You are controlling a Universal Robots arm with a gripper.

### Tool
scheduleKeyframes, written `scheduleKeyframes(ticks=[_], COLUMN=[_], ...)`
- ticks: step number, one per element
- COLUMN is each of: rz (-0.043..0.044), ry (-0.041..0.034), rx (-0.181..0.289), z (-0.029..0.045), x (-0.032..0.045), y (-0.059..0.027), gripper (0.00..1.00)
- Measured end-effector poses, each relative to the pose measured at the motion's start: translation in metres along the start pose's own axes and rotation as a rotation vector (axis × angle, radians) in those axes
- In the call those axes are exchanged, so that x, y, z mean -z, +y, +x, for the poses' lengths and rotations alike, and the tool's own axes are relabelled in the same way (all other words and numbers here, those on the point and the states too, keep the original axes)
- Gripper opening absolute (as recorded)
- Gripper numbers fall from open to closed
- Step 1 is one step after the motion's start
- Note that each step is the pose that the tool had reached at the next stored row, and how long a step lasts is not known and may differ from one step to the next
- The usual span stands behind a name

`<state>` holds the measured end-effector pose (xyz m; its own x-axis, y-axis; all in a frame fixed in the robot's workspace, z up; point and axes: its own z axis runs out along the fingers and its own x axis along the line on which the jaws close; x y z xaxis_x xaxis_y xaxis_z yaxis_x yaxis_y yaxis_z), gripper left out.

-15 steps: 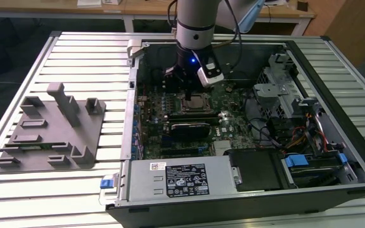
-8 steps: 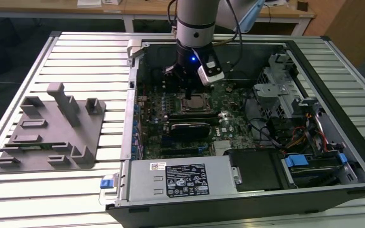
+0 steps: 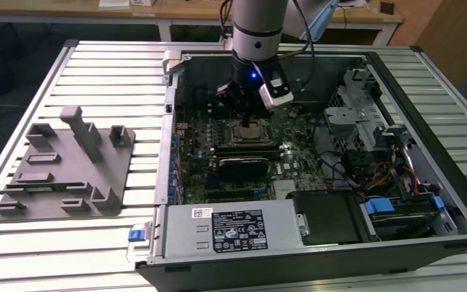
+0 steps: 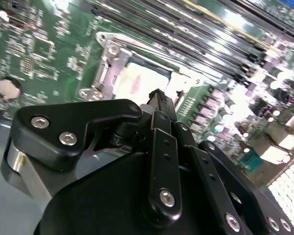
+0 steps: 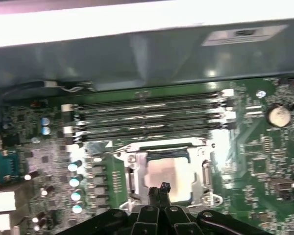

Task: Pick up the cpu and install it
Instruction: 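Close the cpu cover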

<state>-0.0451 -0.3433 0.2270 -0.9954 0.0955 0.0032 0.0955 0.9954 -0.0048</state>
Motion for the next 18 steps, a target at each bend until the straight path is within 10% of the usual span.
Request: scheduleKeyframes(ticks=[5,18], rz=[0.0002,0.0003], ry=[0.0007,0.0009], rx=[0.000,0.002], z=[-0.0115,-0.0117], x=[0.0000,0.0061], y=[0.0010,0.0011], gripper=[0.11,0.11])
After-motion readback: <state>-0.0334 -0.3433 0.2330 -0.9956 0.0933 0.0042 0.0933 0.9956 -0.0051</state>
